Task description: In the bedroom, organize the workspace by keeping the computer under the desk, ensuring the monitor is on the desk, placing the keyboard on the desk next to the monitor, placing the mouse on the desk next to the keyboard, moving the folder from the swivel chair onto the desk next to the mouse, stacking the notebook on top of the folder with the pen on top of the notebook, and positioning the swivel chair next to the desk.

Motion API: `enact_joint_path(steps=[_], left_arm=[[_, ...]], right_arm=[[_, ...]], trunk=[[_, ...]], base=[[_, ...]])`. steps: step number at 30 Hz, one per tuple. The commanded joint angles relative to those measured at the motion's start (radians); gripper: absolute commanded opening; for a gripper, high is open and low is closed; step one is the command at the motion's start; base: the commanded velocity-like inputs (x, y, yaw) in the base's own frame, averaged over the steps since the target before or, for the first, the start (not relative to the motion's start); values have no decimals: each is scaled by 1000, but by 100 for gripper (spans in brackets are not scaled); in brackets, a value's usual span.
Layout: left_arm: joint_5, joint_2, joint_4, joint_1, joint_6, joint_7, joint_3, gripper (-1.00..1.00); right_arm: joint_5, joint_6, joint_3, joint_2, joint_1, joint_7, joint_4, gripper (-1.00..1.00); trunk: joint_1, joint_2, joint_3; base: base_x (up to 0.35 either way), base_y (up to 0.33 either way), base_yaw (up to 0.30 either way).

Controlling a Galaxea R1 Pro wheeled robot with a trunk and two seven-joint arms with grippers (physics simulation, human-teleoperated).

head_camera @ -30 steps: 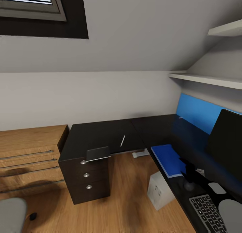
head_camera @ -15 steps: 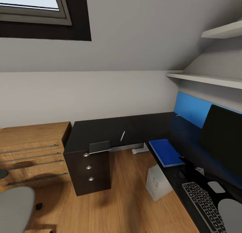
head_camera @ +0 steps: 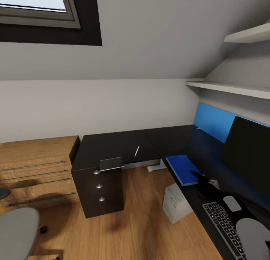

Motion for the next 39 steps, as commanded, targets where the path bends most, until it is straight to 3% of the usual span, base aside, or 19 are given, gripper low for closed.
enact_joint_path(steps=[1,11,18,22,30,39], left_arm=[[8,0,-2,0,0,-5,1,100],[8,0,-2,0,0,-5,1,100],[8,0,-2,0,0,-5,1,100],[8,-1,-2,0,0,-5,1,100],[8,-1,-2,0,0,-5,1,100],[8,-1,-2,0,0,-5,1,100]], right_arm=[[-3,8,4,4,-1,3,-2,100],[-3,8,124,28,-1,10,-11,100],[-1,4,276,50,-1,9,-12,100],[6,-6,406,72,-1,6,-18,100],[28,-79,708,131,-1,-12,-56,100],[63,-173,1017,223,-1,-131,-64,100]], trunk=[[0,-1,-1],[0,-1,-1],[0,-1,-1],[0,-1,-1],[0,-1,-1],[0,-1,-1]], base=[[-2,0,0],[0,0,0],[0,0,0],[0,0,0],[0,0,0],[0,0,0]])
